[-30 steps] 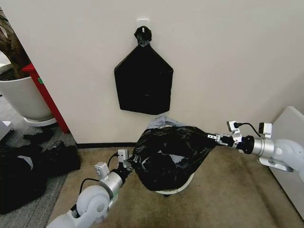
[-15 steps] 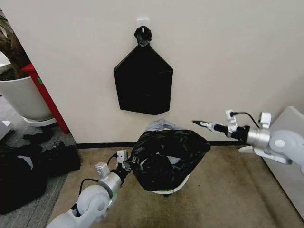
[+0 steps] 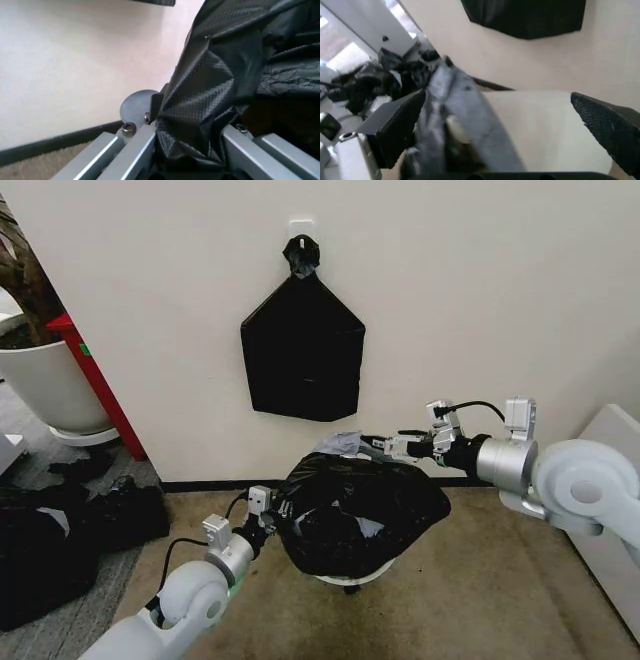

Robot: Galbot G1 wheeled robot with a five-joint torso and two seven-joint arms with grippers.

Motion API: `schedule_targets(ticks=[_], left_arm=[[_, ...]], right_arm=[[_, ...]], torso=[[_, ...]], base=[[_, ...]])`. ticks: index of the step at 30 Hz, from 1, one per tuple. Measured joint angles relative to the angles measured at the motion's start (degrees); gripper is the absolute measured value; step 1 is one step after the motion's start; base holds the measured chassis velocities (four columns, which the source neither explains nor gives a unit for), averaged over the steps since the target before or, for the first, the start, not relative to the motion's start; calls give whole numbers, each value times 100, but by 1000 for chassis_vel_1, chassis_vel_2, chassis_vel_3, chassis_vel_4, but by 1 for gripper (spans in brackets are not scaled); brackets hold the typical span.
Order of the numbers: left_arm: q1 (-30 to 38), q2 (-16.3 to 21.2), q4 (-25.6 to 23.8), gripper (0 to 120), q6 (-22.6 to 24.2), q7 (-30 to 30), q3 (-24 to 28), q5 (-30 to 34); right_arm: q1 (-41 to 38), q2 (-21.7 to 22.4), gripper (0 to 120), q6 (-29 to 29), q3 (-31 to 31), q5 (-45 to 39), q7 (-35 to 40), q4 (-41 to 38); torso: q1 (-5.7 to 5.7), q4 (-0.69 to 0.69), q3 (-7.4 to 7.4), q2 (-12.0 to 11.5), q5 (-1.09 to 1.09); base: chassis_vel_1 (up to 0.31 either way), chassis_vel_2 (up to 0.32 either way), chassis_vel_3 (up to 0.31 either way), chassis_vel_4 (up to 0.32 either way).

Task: Place the garbage bag over the trash bin.

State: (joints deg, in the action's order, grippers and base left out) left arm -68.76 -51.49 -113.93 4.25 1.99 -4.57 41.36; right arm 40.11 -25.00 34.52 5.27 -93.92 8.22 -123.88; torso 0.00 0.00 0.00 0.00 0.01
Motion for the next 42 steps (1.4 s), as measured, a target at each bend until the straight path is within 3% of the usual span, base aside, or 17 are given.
schedule_targets(ticks=[20,23,26,30,35,42], left_arm=[[-263,92,-227,0,-246,-321,-19,-233],[-254,83,-186,0,-246,-318,-31,-222],[-198,48,-35,0,-246,-311,-31,-211],[-157,18,9,0,-244,-312,-4,-211],[-128,24,15,0,-238,-311,5,-220],[-197,74,-86,0,-267,-396,-39,-309]], right_arm=[[41,-248,100,130,-179,378,-108,976],[68,-193,100,120,-31,183,-96,960],[34,221,100,112,249,-653,-58,534],[37,350,100,108,215,-940,52,112],[120,240,100,176,3,-843,148,-132],[117,15,100,230,-132,-478,210,212]], torso=[[0,1,0,0,1],[0,1,1,0,5],[0,0,0,0,-6],[0,0,-1,0,-2],[0,0,0,0,0],[0,1,0,0,0]], base=[[0,0,0,0],[0,0,0,0],[0,0,0,0],[0,0,0,0],[0,0,0,0],[0,0,0,0]])
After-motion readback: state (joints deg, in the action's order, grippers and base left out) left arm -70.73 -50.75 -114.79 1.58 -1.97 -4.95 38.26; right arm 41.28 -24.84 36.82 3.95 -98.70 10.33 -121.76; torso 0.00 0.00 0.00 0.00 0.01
